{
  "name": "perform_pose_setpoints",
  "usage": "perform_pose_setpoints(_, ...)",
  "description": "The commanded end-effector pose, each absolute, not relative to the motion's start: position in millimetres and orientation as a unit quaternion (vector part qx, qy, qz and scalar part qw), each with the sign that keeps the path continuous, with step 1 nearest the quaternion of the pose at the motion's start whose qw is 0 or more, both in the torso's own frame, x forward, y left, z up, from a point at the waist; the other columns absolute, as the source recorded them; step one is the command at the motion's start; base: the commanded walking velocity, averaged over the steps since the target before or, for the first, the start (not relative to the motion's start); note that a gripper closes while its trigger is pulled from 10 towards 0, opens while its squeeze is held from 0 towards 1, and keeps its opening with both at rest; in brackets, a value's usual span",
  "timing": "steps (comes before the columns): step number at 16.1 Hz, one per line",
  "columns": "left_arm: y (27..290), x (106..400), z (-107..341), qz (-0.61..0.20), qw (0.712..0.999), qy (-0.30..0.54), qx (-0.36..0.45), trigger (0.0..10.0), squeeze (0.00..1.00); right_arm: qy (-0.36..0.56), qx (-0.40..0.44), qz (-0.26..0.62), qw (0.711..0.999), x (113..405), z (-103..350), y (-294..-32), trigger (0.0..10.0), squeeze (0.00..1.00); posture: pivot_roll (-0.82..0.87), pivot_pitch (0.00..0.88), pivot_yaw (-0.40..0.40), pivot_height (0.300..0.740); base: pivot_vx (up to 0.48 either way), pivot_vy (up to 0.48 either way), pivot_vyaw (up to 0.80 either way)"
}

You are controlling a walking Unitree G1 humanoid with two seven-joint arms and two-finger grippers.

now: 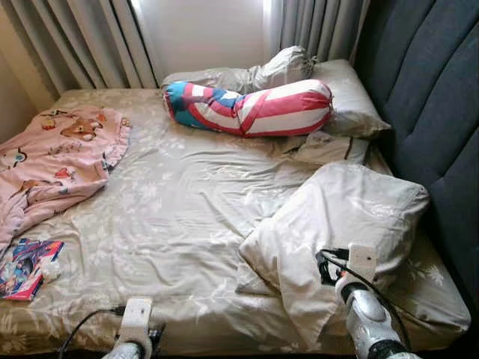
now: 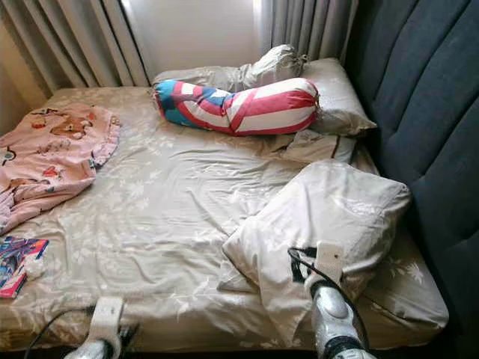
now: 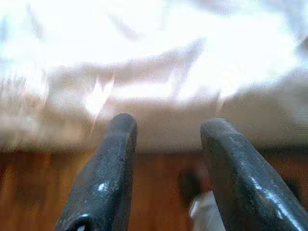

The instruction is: Clean up the room

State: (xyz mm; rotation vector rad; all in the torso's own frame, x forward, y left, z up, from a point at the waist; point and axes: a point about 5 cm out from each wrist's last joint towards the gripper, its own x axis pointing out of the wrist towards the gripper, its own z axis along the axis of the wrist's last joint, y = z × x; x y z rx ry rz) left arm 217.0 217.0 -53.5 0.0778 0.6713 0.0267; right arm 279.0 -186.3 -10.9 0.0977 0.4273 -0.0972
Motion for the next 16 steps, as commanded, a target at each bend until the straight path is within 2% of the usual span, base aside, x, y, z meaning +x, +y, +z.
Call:
perform_pose_setpoints(1, 213.7, 227.4, -45.1, 0.007, 0.955, 0.293, 0.032, 10.0, 0.0, 0.203, 0.045, -0.046, 0.977, 278.4, -10.3, -183.7, 10.0, 0.0, -0.07, 0.0, 0.004, 0.74, 0.0, 0.0, 0.0)
perform_pose_setpoints(3, 201.1, 245.1, -31.0, -0.012, 0.971, 0.238, 0.031, 10.0, 0.0, 0.209, 0.05, -0.066, 0.974, 277.1, -11.9, -185.5, 10.0, 0.0, -0.08, 0.003, 0.006, 0.74, 0.0, 0.0, 0.0)
perform_pose_setpoints(7, 188.7, 255.5, -18.8, -0.041, 0.981, 0.186, 0.035, 10.0, 0.0, 0.246, 0.075, -0.104, 0.961, 278.5, -14.9, -191.9, 10.0, 0.0, -0.07, 0.034, 0.017, 0.74, 0.0, 0.0, 0.0)
perform_pose_setpoints(10, 189.6, 263.6, -5.7, -0.031, 0.99, 0.138, 0.02, 10.0, 0.0, 0.208, 0.061, -0.086, 0.972, 291.1, -1.8, -185.5, 10.0, 0.0, -0.07, 0.039, 0.028, 0.74, 0.0, 0.0, 0.0)
perform_pose_setpoints(13, 181.2, 271.8, 0.4, -0.039, 0.991, 0.126, 0.015, 10.0, 0.0, 0.212, 0.029, -0.062, 0.975, 288.8, -4.2, -178.4, 10.0, 0.0, -0.08, 0.037, 0.036, 0.74, 0.0, 0.0, 0.0)
perform_pose_setpoints(16, 171.1, 269.3, -6.3, -0.049, 0.988, 0.144, 0.01, 10.0, 0.0, 0.225, 0.034, -0.079, 0.971, 281.2, -10.9, -182.9, 10.0, 0.0, -0.08, 0.018, 0.023, 0.725, 0.0, 0.0, 0.0)
